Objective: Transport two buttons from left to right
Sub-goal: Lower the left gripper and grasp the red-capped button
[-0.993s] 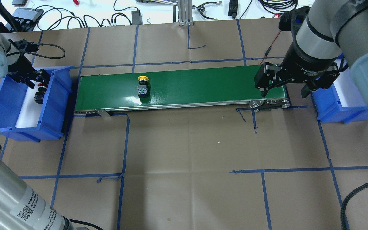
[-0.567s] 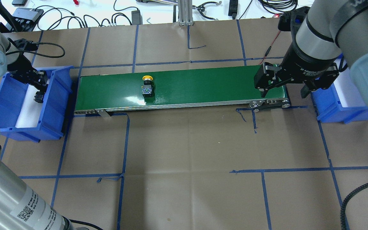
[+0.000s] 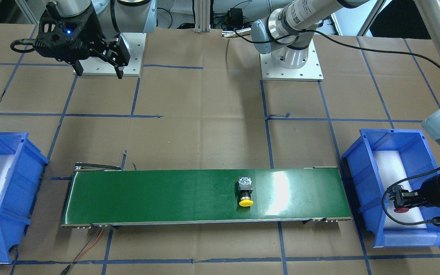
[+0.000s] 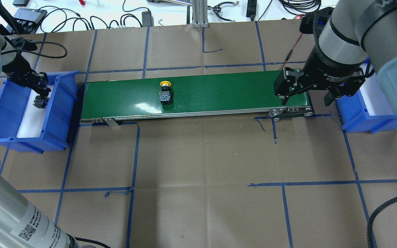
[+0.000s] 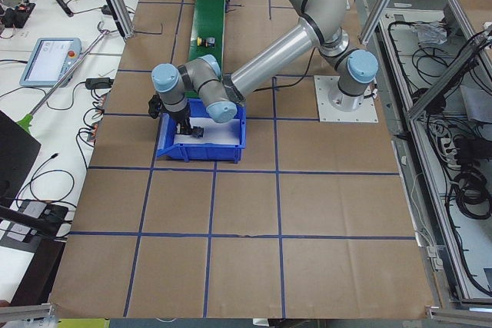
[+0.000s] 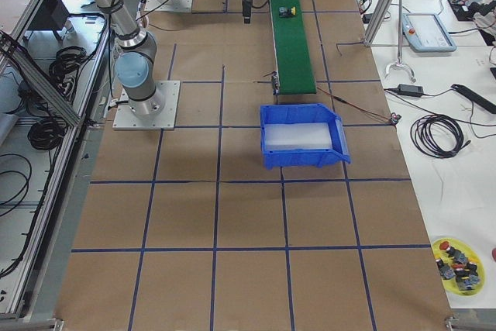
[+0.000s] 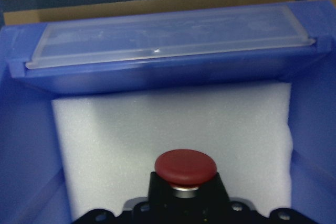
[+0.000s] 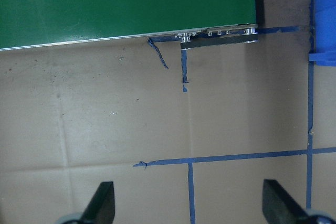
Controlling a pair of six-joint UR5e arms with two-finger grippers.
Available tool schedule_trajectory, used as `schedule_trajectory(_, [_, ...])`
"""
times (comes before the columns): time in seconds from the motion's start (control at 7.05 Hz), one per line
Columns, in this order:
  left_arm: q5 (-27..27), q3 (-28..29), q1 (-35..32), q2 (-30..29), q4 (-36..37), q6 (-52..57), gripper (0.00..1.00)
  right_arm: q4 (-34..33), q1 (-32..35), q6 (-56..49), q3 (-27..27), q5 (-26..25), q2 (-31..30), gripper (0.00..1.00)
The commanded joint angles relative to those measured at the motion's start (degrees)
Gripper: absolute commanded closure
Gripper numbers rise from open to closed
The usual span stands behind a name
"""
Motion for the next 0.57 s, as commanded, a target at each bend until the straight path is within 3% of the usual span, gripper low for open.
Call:
schedule_trajectory(0.0, [0.2, 1.2, 0.0, 3.3, -3.4, 0.1, 1.0, 0.0, 0.0, 0.0, 0.0, 0.0, -0.1, 0.0])
schedule_trajectory(0.43, [1.8, 10.0, 0.0, 8.5, -19.3, 0.1, 1.0, 0.0, 0.0, 0.0, 0.0, 0.0, -0.1, 0.0])
